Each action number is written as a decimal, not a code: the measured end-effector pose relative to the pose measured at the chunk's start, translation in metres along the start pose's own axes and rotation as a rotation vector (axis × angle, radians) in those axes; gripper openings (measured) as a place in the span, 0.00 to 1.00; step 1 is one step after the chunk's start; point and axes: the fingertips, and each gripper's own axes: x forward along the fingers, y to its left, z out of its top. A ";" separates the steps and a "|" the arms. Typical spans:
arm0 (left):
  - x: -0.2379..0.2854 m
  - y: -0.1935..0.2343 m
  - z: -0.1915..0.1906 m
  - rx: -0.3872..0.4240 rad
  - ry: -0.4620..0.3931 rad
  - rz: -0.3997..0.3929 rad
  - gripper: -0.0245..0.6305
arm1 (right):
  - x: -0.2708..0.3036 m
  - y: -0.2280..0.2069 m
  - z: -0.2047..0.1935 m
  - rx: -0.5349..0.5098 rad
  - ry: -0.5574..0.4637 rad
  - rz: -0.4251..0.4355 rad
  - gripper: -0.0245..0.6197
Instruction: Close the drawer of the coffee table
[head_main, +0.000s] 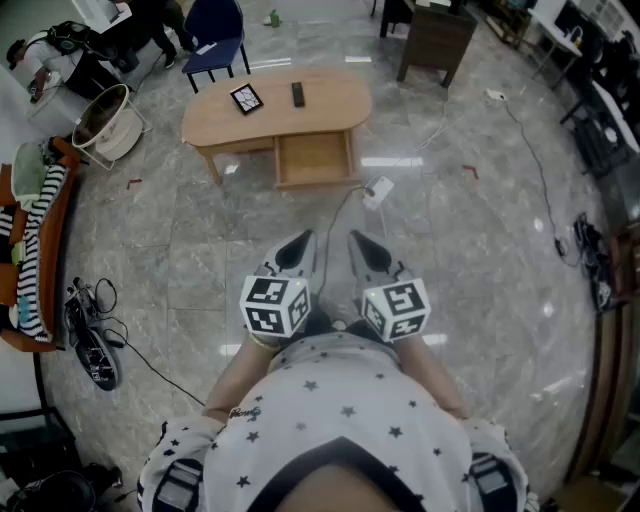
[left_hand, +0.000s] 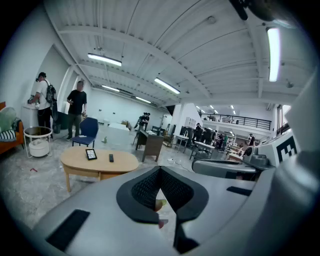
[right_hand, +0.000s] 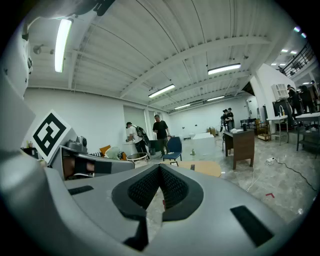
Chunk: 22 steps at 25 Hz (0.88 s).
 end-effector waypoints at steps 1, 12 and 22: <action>0.000 0.000 0.000 0.001 -0.001 0.001 0.05 | 0.001 0.000 0.000 -0.004 -0.001 0.001 0.05; -0.002 -0.008 -0.006 0.003 -0.001 0.003 0.05 | -0.007 -0.002 -0.004 -0.013 -0.002 0.010 0.05; 0.002 -0.005 -0.008 0.001 0.013 -0.004 0.05 | 0.000 -0.004 -0.009 0.064 0.014 0.023 0.05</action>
